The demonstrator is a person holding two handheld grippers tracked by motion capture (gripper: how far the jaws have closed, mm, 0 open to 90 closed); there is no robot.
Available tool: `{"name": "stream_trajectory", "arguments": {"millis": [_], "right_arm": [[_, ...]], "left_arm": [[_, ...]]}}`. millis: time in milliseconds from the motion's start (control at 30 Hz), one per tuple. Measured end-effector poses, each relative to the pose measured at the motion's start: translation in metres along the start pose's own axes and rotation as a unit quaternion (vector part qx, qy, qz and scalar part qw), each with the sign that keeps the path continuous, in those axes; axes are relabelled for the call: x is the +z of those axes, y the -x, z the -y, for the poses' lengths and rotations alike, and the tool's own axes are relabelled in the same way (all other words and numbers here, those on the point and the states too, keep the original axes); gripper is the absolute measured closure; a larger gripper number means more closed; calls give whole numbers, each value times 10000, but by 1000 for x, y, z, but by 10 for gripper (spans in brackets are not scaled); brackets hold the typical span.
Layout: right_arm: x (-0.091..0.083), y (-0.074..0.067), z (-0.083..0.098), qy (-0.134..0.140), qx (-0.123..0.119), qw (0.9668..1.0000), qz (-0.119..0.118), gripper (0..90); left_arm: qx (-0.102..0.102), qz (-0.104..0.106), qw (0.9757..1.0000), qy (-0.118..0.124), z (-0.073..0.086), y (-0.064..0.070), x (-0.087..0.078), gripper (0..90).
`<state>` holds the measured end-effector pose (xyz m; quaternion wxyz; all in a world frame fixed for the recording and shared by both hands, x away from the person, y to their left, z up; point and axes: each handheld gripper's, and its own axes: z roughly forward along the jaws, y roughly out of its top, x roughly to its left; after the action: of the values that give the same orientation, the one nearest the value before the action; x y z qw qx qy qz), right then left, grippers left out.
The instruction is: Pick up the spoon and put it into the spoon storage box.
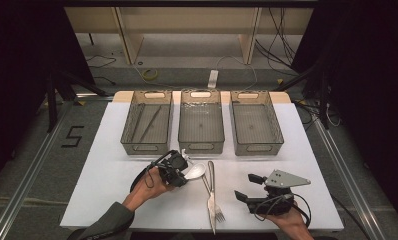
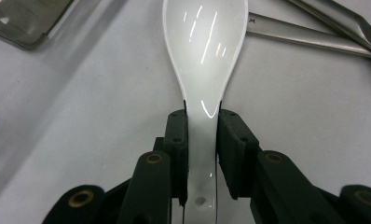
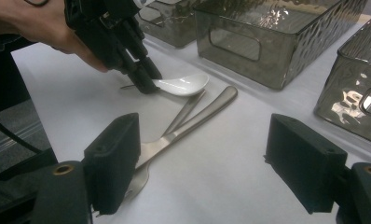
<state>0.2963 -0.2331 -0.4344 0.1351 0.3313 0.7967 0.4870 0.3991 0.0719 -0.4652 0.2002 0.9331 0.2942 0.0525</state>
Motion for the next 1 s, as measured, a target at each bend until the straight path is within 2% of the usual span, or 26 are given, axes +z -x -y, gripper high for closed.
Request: {"name": "stream_trajectory", "arguments": {"millis": [167,333,467,500,567,700,767,833,1000], "right_arm": [[-1,0,0,12,14,10000,-2,270],[-1,1,0,27,3,10000,5,271],[-1,1,0,33,9,10000,6,271],[-2,1,0,34,24,10000,1,271],[-2,1,0,27,6,10000,7,271],[-2,1,0,28,13,10000,0,271],[-2,1,0,31,8,10000,0,271],[-1,1,0,25,14,10000,-4,271],[-1,1,1,32,29,10000,-4,271]], "left_arm": [[-61,-1,10000,72,1,0,0,744],[-143,122,9997,123,1,-5,-3,746],[-189,143,9996,178,2,-7,-6,746],[-258,161,9993,228,2,-7,-7,747],[-259,135,9993,240,2,-7,-10,748],[-317,219,9984,424,2,-8,-18,748],[-323,253,9979,503,1,-8,-22,748],[-239,235,9980,529,0,-7,-27,748],[-239,262,9967,733,-2,-6,-37,747]]}}
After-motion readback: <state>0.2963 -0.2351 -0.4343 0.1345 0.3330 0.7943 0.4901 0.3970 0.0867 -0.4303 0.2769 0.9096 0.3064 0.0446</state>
